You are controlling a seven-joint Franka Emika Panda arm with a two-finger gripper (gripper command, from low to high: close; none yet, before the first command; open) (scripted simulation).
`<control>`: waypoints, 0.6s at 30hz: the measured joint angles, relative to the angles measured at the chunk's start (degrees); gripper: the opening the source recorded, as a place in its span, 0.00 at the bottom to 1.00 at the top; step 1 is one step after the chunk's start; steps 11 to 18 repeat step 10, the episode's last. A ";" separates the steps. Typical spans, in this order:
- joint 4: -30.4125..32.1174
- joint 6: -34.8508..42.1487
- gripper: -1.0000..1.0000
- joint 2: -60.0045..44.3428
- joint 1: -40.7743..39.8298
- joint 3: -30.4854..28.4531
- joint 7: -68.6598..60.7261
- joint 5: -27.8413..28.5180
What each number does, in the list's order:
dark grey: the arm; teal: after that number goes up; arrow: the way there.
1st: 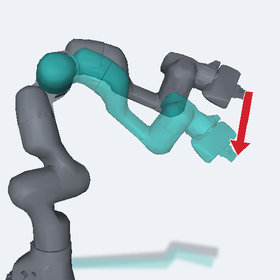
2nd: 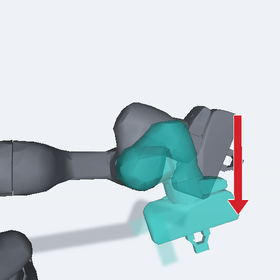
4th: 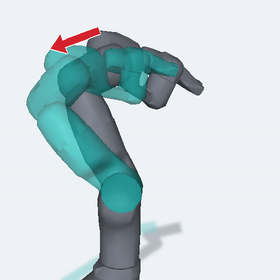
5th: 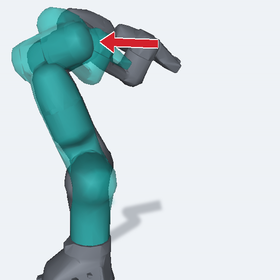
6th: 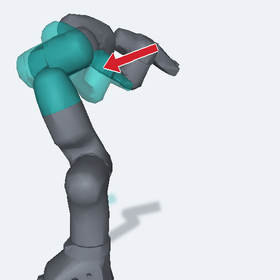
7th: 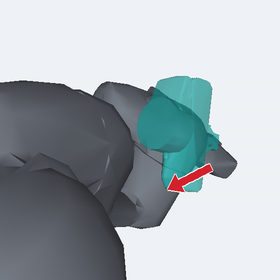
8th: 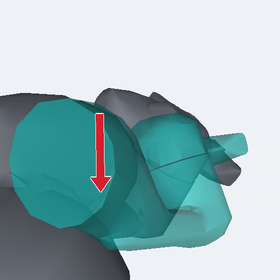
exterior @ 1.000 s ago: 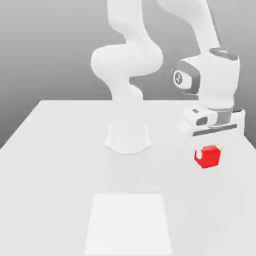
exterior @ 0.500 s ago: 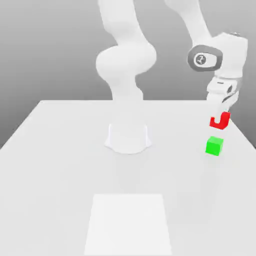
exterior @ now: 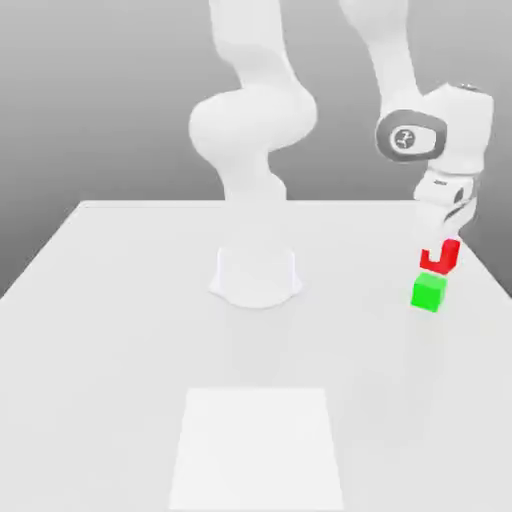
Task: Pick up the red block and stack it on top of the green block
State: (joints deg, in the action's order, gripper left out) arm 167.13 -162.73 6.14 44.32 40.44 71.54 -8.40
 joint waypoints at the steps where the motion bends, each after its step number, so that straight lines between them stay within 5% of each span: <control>1: 0.01 -0.54 0.00 -0.66 -0.43 0.15 0.70 1.02; 10: 0.04 -5.13 0.00 -6.89 -3.35 -0.31 9.14 13.00; 18: 0.04 -5.13 0.00 -6.89 -3.35 -0.31 9.14 13.00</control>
